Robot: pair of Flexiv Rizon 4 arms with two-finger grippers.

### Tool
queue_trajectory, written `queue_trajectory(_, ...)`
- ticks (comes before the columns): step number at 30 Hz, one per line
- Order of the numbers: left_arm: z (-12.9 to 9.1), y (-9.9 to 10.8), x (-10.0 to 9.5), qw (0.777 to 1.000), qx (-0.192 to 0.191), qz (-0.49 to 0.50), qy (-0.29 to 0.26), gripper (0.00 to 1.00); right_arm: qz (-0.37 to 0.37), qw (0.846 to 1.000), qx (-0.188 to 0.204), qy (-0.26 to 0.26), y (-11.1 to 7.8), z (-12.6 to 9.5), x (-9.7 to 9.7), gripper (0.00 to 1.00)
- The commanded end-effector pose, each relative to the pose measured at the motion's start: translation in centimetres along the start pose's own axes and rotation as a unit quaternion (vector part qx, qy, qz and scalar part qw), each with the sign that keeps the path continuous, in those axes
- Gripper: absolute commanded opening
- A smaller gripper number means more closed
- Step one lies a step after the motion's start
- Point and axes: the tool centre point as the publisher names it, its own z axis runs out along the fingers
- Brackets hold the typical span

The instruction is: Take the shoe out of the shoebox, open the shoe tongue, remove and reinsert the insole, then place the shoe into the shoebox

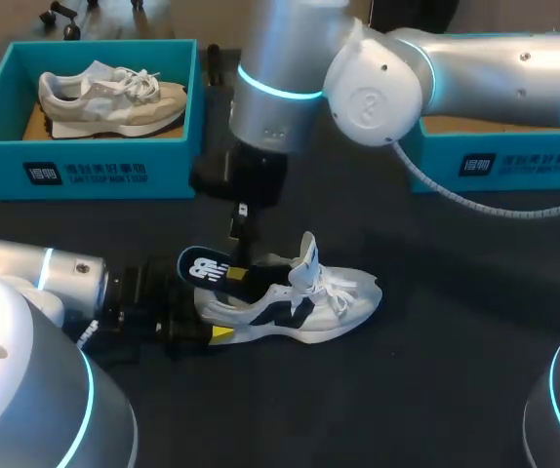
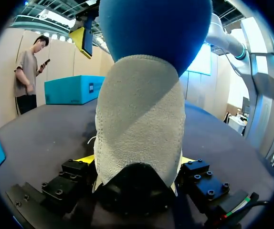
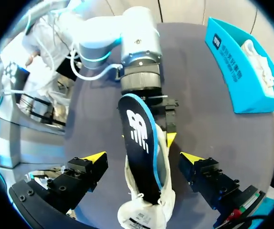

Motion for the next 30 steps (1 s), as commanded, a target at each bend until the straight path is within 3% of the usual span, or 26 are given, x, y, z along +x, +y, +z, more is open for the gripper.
queue_trajectory(1, 0.0, 0.0, 0.0, 1.000, -0.002, 0.000, 0.000, 0.00, -0.005, 0.999, -0.028, 0.042, -0.6, 0.5, -0.4, 1.00)
queue_trajectory(6, 0.0, 0.0, 0.0, 1.000, -0.002, 0.000, 0.000, 0.00, 0.002, 0.997, -0.054, 0.063, -1.4, 0.3, 0.2, 1.00)
queue_trajectory(7, 0.0, 0.0, 0.0, 1.000, -0.002, 0.000, 0.000, 0.00, 0.005, 0.998, -0.036, 0.059, -1.6, 0.0, 0.3, 1.00)
queue_trajectory(20, 0.0, 0.0, 0.0, 1.000, -0.002, 0.000, 0.000, 0.00, 0.005, 0.998, -0.036, 0.059, -1.6, 0.0, 0.3, 1.00)
queue_trajectory(22, 0.0, 0.0, 0.0, 1.000, -0.002, 0.000, 0.000, 0.00, 0.019, 0.995, -0.045, 0.091, -1.6, -0.2, -0.4, 1.00)
queue_trajectory(24, 0.0, 0.0, 0.0, 1.000, -0.002, 0.000, 0.000, 0.00, 0.026, 0.990, -0.082, 0.115, -1.6, -0.2, -0.7, 1.00)
queue_trajectory(30, 0.0, 0.0, 0.0, 1.000, -0.002, 0.000, 0.000, 0.00, 0.061, 0.980, -0.095, 0.164, -1.5, -0.3, -0.8, 1.00)
